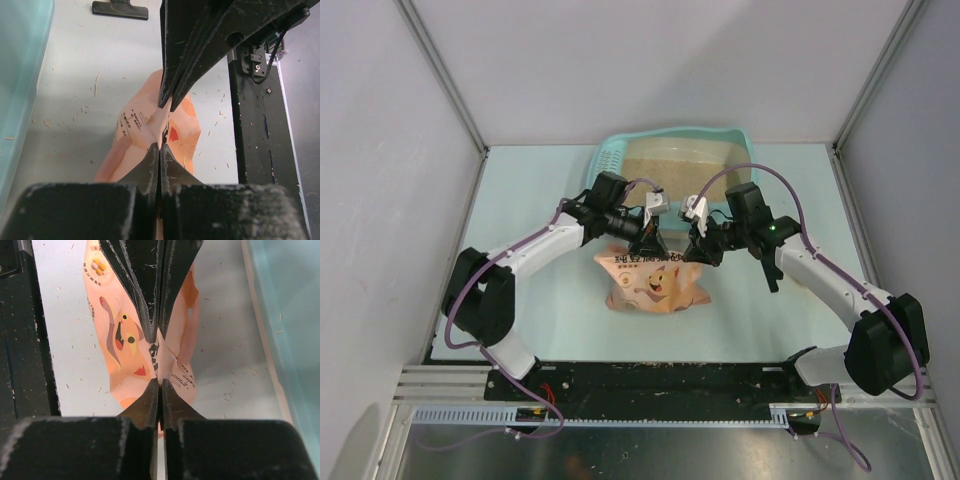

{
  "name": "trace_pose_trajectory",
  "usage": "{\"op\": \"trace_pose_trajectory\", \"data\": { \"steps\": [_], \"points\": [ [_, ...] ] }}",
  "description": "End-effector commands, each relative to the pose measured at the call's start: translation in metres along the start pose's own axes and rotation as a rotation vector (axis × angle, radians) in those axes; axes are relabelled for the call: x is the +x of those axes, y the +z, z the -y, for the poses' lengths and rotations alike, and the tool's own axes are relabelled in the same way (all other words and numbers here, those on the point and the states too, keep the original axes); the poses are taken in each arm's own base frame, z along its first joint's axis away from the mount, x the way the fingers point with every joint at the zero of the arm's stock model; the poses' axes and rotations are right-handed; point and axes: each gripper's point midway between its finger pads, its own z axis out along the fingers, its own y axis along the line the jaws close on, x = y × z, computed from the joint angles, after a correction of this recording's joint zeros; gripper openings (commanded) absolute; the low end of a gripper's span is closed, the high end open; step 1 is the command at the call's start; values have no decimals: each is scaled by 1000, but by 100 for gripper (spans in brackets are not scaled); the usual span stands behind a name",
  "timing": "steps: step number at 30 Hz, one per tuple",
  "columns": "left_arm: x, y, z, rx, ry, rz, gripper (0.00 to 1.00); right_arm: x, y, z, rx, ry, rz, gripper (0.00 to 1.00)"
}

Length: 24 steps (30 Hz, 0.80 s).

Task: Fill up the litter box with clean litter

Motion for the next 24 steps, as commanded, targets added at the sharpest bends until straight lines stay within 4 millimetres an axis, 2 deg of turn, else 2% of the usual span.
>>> {"op": "trace_pose_trajectory", "data": {
  "steps": [1,4,7,15,20,24],
  "points": [
    [-33,-4,2,3,78,70,11,-3,-1,4,0,-13,11,0],
    [-35,-1,3,27,81,78,23,-8,0,2,-12,1,32,0],
    [-41,4,3,59,78,87,29,-11,2,3,-12,12,41,0],
    [-36,14,5,113,40,85,28,-15,-2,8,6,80,68,0],
    [-33,15,5,118,39,83,33,-15,-4,11,18,83,69,0],
    [-28,16,6,120,33,76,28,-16,-4,11,19,86,73,0]
  ]
}}
